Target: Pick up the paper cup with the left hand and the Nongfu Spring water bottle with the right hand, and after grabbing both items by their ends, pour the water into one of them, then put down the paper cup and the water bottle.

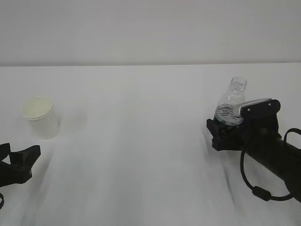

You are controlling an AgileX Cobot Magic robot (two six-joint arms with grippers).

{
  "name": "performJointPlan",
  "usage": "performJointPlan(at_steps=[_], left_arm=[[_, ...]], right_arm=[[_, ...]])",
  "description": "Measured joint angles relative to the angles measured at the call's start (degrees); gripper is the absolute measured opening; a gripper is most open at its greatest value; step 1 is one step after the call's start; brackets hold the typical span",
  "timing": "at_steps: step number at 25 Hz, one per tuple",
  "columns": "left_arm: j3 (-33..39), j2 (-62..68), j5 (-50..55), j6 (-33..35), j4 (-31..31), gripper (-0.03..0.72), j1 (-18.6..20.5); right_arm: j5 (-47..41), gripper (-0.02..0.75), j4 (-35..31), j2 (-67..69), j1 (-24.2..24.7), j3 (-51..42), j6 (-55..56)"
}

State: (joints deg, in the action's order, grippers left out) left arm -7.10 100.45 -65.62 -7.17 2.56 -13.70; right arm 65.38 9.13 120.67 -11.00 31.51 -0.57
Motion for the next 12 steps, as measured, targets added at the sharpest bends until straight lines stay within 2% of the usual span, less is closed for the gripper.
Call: performJointPlan(at_steps=[12], left_arm=[[0.0, 0.0, 0.0, 0.0, 0.5, 0.547, 0.0]], right_arm=[[-2.1, 0.588, 0.0, 0.1, 0.0, 1.3, 0.0]])
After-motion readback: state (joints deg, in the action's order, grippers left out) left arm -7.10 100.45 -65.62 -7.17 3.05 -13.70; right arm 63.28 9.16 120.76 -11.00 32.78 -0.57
